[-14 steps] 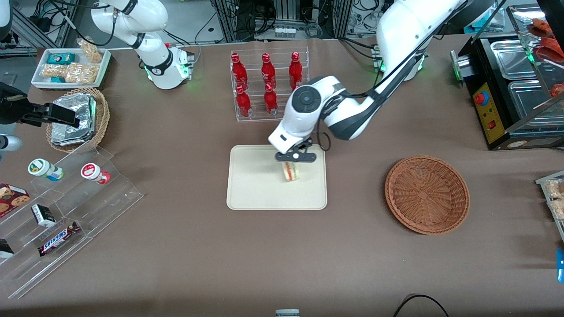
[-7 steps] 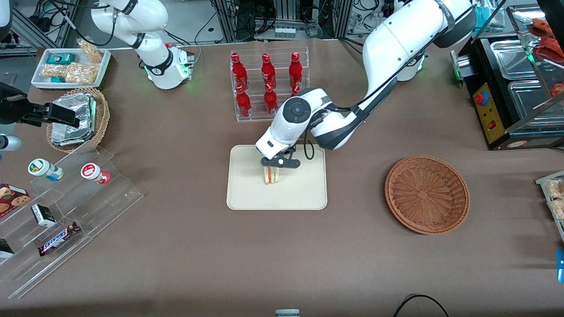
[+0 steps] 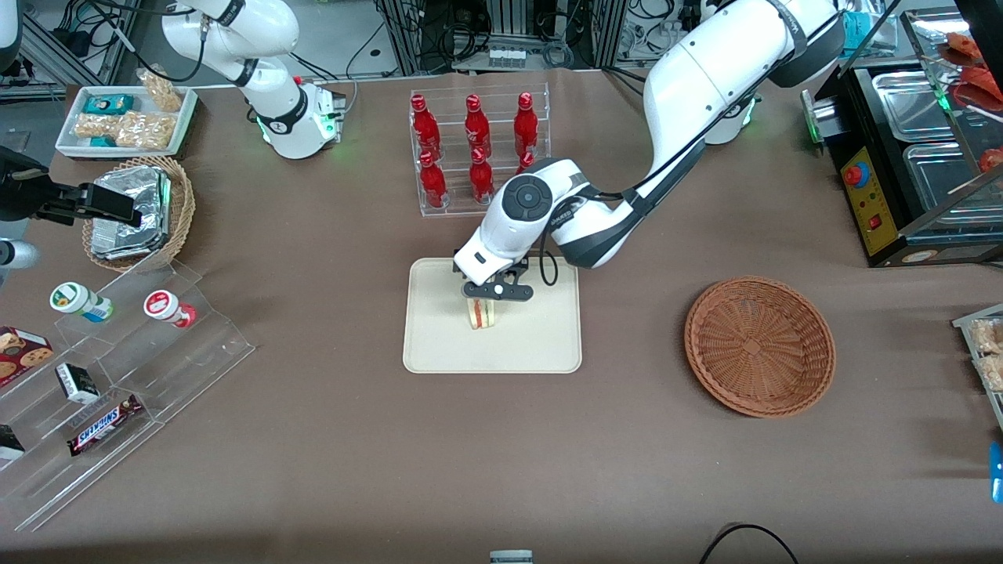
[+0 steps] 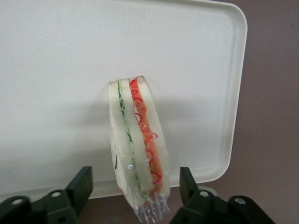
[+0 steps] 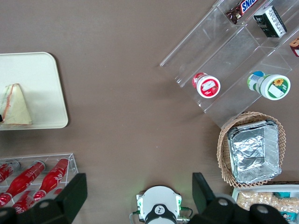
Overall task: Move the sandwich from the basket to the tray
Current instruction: 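Lower the sandwich onto the tray and open the left gripper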
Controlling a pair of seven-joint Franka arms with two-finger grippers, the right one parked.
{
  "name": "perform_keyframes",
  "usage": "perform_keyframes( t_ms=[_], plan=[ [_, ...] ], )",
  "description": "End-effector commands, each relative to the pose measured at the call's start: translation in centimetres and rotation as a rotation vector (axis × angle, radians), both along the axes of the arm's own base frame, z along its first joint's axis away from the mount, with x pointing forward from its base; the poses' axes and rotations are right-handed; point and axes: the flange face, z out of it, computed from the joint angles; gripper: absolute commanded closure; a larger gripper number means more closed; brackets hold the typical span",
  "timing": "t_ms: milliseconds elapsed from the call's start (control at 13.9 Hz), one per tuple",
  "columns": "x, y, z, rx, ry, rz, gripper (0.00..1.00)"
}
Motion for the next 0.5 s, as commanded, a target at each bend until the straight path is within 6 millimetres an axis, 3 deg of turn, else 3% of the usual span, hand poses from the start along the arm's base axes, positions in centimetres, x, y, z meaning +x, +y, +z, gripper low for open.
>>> perform_keyframes(
  t_ms=[0,216,433],
  plan=[
    [0.3,0.6,1.0,0.074,-0.002,0.020,0.00],
    [1.0,3.0,4.5,0.161,-0.006,0.032,0.00],
    [2.4,7.0,7.8,0.251,0.004,0.061,0.00]
  ],
)
